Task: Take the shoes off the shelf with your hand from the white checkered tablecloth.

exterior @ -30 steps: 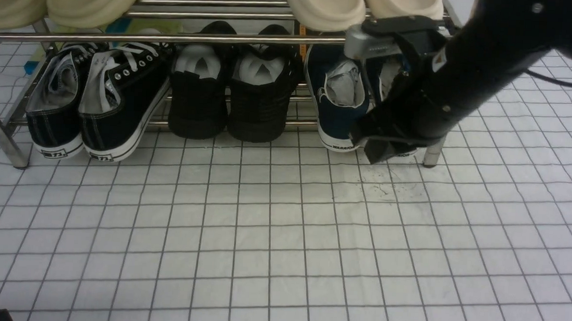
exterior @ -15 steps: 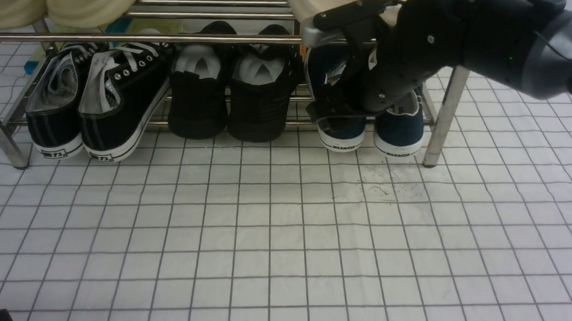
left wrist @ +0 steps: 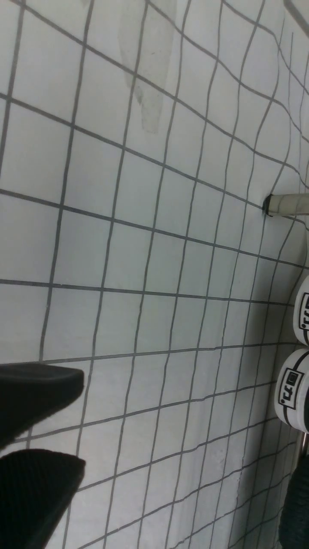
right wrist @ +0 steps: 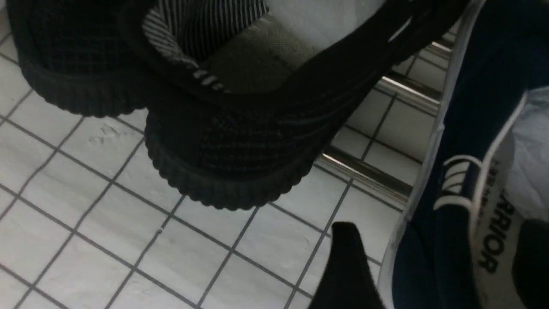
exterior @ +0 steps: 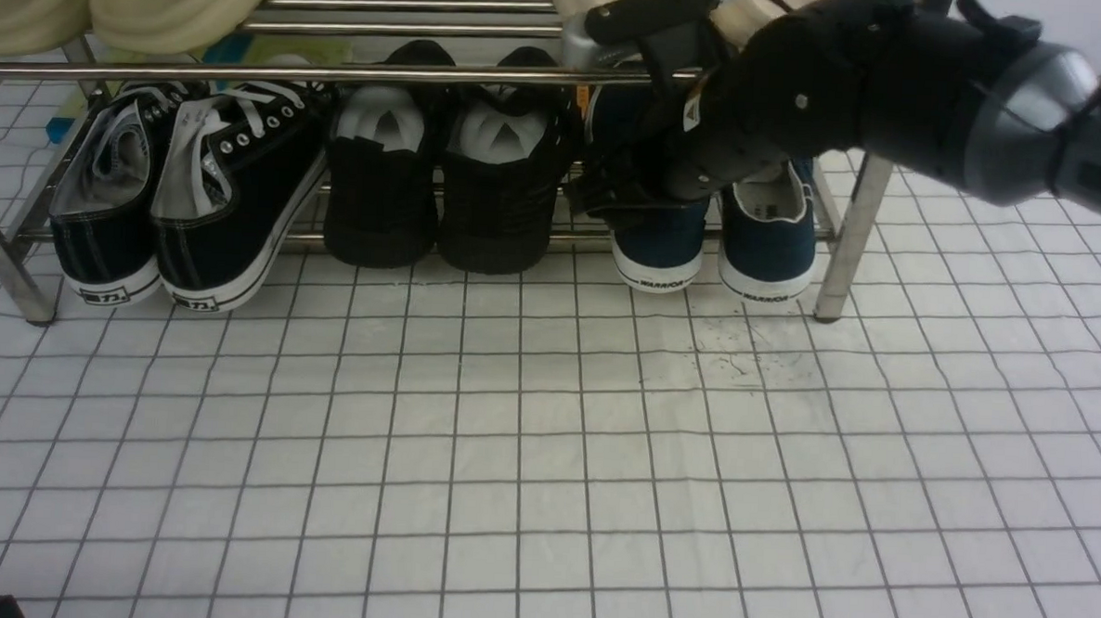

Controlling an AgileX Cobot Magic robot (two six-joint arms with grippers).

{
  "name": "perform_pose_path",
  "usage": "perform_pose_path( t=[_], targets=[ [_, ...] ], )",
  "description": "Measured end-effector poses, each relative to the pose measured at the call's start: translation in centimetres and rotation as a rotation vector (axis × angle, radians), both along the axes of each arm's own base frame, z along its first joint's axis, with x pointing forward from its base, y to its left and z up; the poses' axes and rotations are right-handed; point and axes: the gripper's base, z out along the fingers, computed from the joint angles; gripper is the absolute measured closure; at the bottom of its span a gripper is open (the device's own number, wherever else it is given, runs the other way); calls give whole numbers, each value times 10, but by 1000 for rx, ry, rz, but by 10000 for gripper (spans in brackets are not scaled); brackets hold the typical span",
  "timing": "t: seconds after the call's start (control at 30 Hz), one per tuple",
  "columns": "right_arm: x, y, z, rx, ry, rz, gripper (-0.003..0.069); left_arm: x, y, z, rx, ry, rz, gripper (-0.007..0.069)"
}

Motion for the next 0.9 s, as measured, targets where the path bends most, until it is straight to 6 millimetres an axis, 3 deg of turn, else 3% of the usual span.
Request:
perform_pose_path(
  t=[0.1, 0.2, 0.33, 0.37, 0.4, 0.47, 0.57, 0.7, 0.73, 0.77, 0.9],
  targets=[
    [6, 2, -18, -32, 14, 5, 195, 0, 0, 0, 0, 0, 0, 385],
    [9, 3, -29, -60, 20, 10, 274, 0, 0, 0, 1, -1, 0, 385],
    [9, 2, -30, -85, 17, 14, 468, 0, 0, 0, 1, -1, 0, 385],
    [9, 2, -30, -86, 16, 14, 468, 0, 0, 0, 1, -1, 0, 385],
    [8, 1, -28, -91, 20, 14, 549, 0, 0, 0, 1, -1, 0, 385],
    [4, -1, -24, -105, 41, 12, 613, 0, 0, 0, 1, -1, 0, 385],
    [-5, -5, -10, -128, 70, 14, 609, 0, 0, 0, 1, -1, 0, 385],
    [-29, -11, 23, -142, 108, 18, 609, 0, 0, 0, 1, -1, 0, 385],
    [-29, -11, 23, -146, 115, 18, 609, 0, 0, 0, 1, -1, 0, 385],
    [-41, -15, 37, -148, 141, 22, 609, 0, 0, 0, 1, -1, 0, 385],
    [-67, -17, 55, -182, 218, 51, 609, 0, 0, 0, 1, -1, 0, 385]
  ],
)
